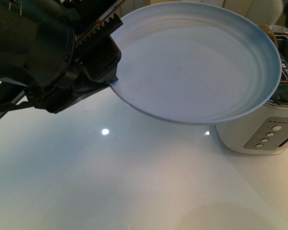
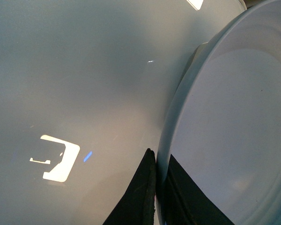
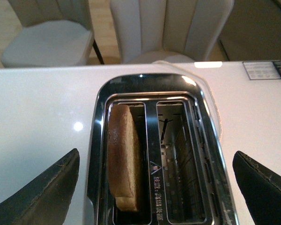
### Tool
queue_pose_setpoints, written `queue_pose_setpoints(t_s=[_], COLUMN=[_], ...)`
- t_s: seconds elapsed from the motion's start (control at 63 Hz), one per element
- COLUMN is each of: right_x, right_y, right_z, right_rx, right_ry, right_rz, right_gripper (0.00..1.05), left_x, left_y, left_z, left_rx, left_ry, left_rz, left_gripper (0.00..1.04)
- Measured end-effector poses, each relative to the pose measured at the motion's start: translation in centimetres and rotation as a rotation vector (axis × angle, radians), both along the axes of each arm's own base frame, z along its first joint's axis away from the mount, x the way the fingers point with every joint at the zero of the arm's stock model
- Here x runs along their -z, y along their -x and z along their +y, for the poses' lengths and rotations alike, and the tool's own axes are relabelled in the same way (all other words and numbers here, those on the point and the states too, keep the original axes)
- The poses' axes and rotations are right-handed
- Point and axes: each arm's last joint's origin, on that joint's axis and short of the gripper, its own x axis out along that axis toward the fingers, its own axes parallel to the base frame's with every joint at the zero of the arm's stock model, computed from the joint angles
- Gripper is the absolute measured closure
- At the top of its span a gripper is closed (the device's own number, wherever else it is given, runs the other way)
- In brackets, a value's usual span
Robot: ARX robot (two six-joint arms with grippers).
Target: Left arm holds plate, right arm toasts bread
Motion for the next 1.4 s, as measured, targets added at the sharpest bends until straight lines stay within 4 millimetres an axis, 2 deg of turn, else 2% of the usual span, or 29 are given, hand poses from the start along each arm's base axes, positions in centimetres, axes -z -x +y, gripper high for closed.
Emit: queue_pose_setpoints(t_s=[0.285,0.46,0.571,0.65,0.841,1.015,1.174,1.396], right_x=[-3.8,-4.5,-3.3,-2.2,-0.1,1.0,1.9,2.6], right_y=[6.1,6.9,7.5,9.0,11.2,12.7,13.8,15.1], right_z=[-0.6,-0.8,-1.2,-1.9,-3.0,-3.5,-4.7,-4.7], right_rx=[0.035,0.031,-0.08,-0.097,-0.092,-0.096,-0.09,-0.092], right_ry=[0.007,0.012,-0.01,-0.009,0.004,0.007,0.008,0.008], right_rz=[-0.139,-0.17,-0.302,-0.365,-0.355,-0.364,-0.36,-0.36], right_gripper=[0.09,0.09,0.24,0.42,0.75,1.03,1.03,1.03], left_x=[0.0,0.0,0.0,0.0,0.0,0.1,0.1,0.2], left_y=[0.0,0.0,0.0,0.0,0.0,0.0,0.0,0.0], left_z=[0.0,0.0,0.0,0.0,0.0,0.1,0.1,0.1], left_rx=[0.003,0.006,0.008,0.009,0.014,0.015,0.017,0.016], left_ry=[-0.003,-0.005,-0.008,-0.012,-0.016,-0.02,-0.024,-0.026], left_rz=[-0.002,-0.002,-0.004,-0.007,-0.009,-0.008,-0.009,-0.01], left_gripper=[1.02,1.02,1.02,1.02,1.02,1.02,1.02,1.02])
